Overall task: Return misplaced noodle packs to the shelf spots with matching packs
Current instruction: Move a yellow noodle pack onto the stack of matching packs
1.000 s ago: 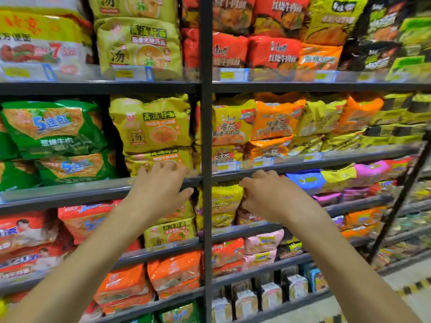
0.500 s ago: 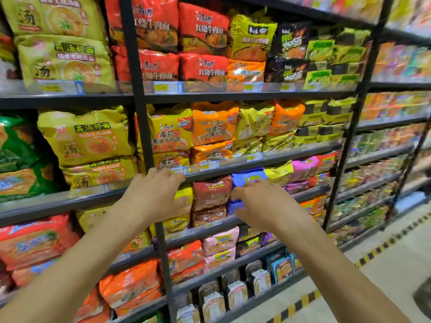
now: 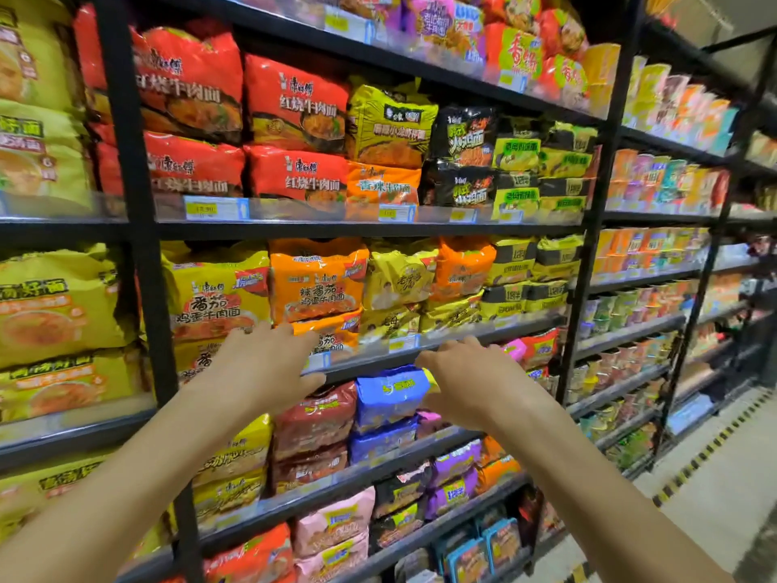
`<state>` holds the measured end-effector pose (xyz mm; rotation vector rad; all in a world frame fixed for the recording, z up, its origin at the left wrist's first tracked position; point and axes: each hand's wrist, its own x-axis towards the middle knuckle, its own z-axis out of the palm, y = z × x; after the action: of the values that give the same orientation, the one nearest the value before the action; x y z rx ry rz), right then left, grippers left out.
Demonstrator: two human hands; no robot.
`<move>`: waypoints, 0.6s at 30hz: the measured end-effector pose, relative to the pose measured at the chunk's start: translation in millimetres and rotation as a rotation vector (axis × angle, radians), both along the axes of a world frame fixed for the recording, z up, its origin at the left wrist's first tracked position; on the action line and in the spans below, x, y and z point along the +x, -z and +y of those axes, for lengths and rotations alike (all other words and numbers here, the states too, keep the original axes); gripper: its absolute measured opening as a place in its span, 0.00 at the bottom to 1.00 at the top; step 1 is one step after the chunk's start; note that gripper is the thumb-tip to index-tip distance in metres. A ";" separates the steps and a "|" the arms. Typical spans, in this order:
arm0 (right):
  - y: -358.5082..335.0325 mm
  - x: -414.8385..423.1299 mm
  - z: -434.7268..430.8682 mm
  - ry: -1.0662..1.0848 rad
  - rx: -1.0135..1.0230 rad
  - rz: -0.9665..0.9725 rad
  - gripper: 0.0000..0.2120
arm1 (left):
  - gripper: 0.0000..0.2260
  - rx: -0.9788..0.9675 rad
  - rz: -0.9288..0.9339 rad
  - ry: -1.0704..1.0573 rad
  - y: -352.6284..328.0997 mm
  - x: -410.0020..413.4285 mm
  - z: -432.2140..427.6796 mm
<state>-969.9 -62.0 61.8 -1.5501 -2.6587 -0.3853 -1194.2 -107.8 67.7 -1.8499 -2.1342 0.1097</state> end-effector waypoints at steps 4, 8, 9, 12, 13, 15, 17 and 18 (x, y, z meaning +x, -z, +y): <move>-19.9 10.7 44.1 -0.004 0.052 -0.014 0.21 | 0.27 0.026 -0.010 0.004 -19.9 13.0 41.0; -26.4 15.0 87.8 -0.031 0.070 0.016 0.21 | 0.27 0.058 0.014 -0.005 -34.4 21.1 78.6; -26.9 17.3 98.8 -0.039 0.072 0.024 0.22 | 0.27 0.060 0.020 -0.009 -36.2 23.7 87.2; -30.7 25.6 130.3 -0.050 0.052 0.028 0.24 | 0.27 0.048 0.040 -0.004 -36.2 31.6 112.9; -32.5 27.6 140.1 -0.050 0.041 0.026 0.25 | 0.27 0.036 0.057 -0.001 -34.7 34.5 121.0; -36.0 30.1 161.5 -0.059 0.033 0.023 0.24 | 0.27 0.004 0.080 -0.012 -32.6 39.4 136.6; -41.0 30.2 182.5 -0.082 0.033 0.020 0.24 | 0.25 -0.012 0.074 -0.028 -34.2 43.2 152.1; -43.7 29.9 193.7 -0.100 0.034 0.017 0.23 | 0.25 -0.013 0.083 -0.038 -37.7 44.8 159.5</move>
<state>-940.0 131.7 105.6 -1.3986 -2.6880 -0.4076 -1149.3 51.7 105.3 -1.7799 -2.1176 0.2053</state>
